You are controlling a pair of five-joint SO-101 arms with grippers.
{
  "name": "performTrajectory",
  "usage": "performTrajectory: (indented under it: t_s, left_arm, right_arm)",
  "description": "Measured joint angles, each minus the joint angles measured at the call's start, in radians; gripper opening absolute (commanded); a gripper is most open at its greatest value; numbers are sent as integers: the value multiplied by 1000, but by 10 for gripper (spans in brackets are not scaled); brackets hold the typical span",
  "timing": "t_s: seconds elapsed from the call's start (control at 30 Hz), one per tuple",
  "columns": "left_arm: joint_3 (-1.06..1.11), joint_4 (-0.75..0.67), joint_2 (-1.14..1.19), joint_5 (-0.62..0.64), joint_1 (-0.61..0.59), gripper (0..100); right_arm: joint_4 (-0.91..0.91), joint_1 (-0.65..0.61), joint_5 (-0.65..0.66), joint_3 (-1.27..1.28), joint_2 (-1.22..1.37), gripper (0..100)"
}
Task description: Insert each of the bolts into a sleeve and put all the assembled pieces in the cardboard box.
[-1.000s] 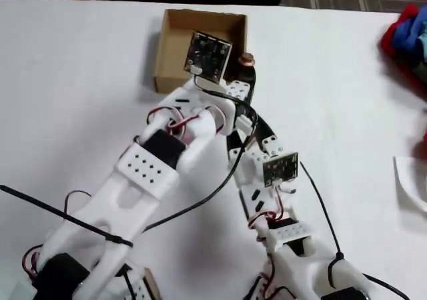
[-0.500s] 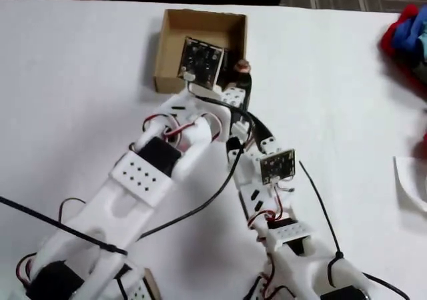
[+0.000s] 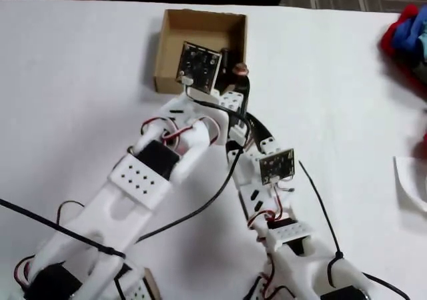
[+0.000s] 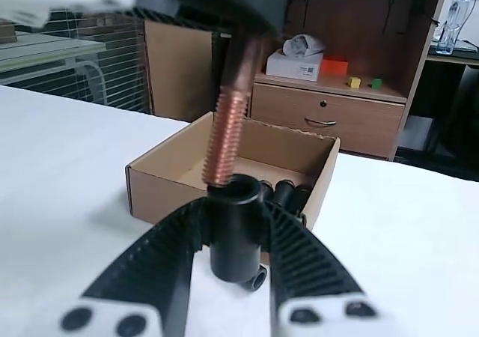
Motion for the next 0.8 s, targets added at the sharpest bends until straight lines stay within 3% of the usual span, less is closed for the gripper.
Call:
performTrajectory:
  t_s: [0.17, 0.8]
  left_arm:
    - [2, -86, 81, 69, -2, 25]
    - [-64, -89, 117, 83, -2, 24]
  right_arm:
    - [-2, 2, 0, 0, -2, 21]
    - [-2, 3, -2, 0, -2, 21]
